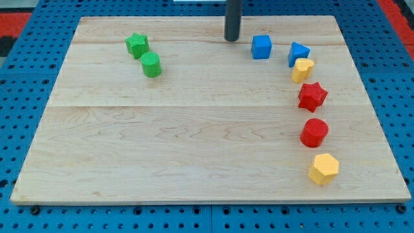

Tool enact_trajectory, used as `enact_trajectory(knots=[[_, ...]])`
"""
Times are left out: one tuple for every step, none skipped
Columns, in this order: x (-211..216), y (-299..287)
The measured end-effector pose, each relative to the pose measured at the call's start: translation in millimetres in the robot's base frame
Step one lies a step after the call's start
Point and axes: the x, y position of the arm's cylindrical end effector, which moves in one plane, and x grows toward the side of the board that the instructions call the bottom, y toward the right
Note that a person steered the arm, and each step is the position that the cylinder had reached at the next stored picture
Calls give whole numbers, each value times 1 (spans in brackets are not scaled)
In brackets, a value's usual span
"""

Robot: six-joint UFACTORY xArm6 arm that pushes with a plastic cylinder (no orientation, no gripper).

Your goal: Move blue cube above blue triangle

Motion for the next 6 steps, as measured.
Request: enact_trajectory(knots=[[24,28],[25,43],[25,57],[22,75],[11,93],[2,106]])
